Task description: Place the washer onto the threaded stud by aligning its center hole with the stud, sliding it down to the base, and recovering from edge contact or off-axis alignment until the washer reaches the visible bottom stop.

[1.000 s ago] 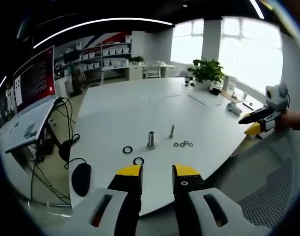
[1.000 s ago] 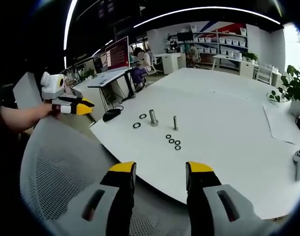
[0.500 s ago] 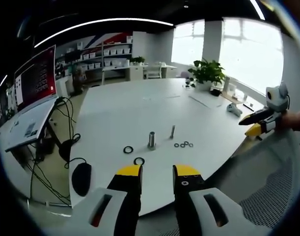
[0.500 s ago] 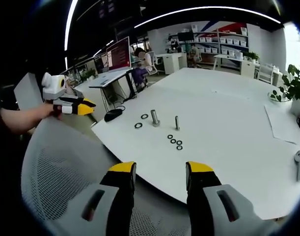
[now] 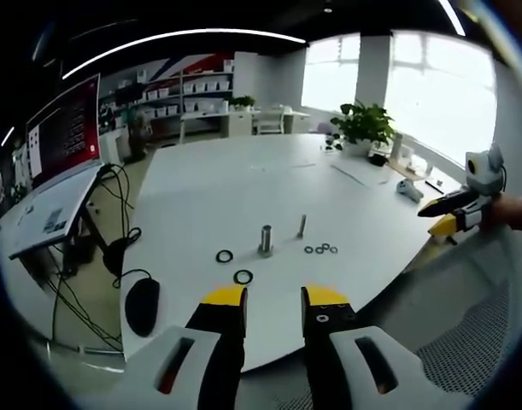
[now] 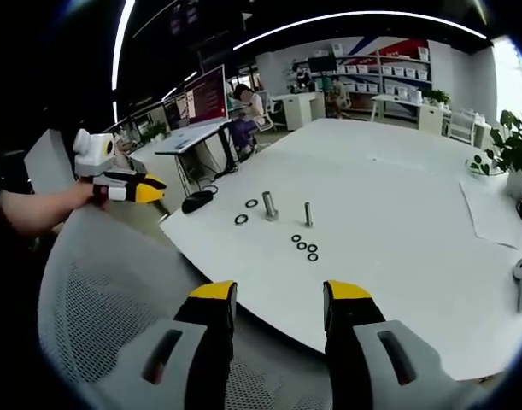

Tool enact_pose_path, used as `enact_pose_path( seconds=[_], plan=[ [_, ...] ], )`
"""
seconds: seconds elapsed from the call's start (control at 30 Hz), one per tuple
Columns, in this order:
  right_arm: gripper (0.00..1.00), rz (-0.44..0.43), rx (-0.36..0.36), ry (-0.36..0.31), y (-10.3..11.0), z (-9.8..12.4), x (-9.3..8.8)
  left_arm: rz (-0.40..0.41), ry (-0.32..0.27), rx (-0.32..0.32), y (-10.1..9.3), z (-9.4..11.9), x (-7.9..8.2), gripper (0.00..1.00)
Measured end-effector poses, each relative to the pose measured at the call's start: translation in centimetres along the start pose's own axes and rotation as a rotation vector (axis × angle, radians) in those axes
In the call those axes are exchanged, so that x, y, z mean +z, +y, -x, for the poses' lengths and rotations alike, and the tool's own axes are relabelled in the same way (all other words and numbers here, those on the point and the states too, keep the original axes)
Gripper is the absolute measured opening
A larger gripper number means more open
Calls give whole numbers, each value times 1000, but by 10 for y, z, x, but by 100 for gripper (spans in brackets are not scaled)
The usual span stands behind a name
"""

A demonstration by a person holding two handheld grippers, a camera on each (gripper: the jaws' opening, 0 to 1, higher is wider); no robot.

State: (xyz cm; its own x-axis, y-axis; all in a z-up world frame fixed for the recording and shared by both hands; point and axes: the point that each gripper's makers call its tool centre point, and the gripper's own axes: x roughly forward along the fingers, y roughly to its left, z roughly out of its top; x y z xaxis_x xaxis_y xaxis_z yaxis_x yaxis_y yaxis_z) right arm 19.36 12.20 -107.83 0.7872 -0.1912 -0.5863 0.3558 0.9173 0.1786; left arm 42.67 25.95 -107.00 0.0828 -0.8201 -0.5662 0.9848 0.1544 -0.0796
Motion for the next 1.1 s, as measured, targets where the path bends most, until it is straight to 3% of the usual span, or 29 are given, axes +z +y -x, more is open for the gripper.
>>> enact_pose_path(
  seconds=[1.1],
  plan=[
    [44, -27, -31, -45, -10, 1, 4, -2, 87, 5, 0, -4, -16, 23]
  ],
)
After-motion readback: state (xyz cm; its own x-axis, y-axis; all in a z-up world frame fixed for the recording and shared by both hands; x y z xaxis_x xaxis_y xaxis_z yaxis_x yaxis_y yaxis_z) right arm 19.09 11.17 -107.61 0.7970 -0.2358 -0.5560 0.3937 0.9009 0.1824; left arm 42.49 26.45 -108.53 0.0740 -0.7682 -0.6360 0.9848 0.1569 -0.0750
